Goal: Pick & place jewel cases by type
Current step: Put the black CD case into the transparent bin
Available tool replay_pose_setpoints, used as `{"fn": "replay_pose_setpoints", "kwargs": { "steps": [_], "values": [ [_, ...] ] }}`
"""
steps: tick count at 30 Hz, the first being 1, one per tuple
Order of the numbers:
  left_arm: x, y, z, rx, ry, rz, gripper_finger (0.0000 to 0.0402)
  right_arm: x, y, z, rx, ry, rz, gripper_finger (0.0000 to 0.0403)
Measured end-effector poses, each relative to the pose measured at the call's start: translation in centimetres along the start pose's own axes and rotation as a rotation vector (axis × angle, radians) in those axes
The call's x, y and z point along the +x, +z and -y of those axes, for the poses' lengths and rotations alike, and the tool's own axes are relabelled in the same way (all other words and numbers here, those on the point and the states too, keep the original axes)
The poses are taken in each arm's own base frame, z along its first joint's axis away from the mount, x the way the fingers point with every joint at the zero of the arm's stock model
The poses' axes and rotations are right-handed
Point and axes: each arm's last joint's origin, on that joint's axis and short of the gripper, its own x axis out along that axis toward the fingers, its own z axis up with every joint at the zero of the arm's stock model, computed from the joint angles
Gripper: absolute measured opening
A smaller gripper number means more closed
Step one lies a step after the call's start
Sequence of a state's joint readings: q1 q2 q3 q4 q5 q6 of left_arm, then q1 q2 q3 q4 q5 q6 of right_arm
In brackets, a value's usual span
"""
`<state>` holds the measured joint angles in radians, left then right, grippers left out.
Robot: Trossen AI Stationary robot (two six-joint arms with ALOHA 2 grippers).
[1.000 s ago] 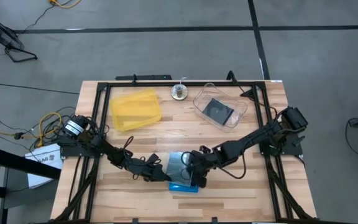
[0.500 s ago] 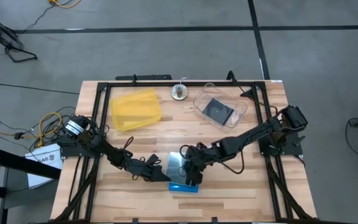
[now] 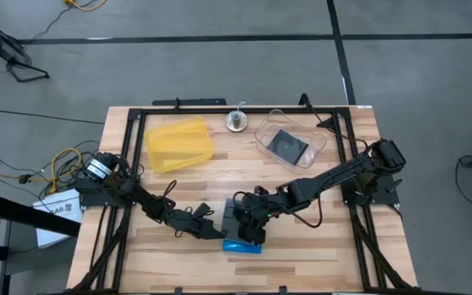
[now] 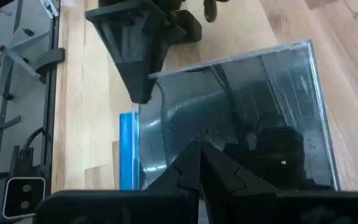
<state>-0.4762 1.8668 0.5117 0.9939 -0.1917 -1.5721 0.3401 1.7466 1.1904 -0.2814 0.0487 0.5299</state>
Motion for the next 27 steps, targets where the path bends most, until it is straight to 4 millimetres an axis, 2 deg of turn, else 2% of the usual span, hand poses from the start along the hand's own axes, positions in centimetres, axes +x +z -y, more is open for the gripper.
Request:
{"fn": "replay_pose_setpoints", "kwargs": {
  "steps": [4,11,18,22,27],
  "values": [
    [-0.1,-0.3,0.2,0.02,-0.021,-0.005,0.0047,-0.9,1.1,-0.6,-0.039,-0.004,-0.021,0.0],
    [-0.1,-0.3,0.5,0.067,-0.066,-0.022,0.0028,-3.6,4.2,-2.3,-0.094,0.028,-0.01,0.0],
    [-0.2,-0.3,1.2,0.11,-0.133,-0.019,0.0028,-8.4,7.1,-3.6,-0.089,0.096,0.081,0.0],
    [-0.3,-0.2,1.7,0.124,-0.169,0.008,0.0027,-12.1,7.6,-3.2,-0.053,0.11,0.125,0.0],
    [-0.8,0.5,3.4,0.179,-0.243,0.036,0.0027,-16.3,7.7,-2.0,0.021,0.094,0.177,0.0]
  ]
}}
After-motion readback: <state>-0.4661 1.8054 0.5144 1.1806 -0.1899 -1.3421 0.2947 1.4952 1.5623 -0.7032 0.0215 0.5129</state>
